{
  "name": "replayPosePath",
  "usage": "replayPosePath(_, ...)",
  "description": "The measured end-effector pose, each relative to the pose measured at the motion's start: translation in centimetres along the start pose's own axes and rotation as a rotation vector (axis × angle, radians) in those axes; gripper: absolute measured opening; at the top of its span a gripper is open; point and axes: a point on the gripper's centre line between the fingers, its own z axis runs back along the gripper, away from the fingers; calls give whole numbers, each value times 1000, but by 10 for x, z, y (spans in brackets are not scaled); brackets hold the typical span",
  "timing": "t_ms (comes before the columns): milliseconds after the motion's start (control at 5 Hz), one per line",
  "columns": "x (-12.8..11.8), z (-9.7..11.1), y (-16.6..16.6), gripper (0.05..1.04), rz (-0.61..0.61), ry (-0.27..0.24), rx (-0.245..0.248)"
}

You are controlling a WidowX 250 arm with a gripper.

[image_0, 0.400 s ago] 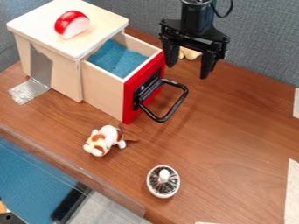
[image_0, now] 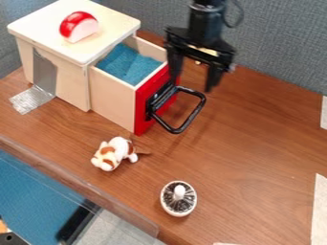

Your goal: Put the sushi in the drawer

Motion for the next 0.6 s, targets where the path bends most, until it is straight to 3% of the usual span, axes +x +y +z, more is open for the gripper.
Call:
replayPosePath(200,-2,22,55,1000,51,-30,15)
replayPosePath(400,-5,50,92,1000,44,-86,22)
replayPosePath(600,-12,65,128,1000,89,-106,33)
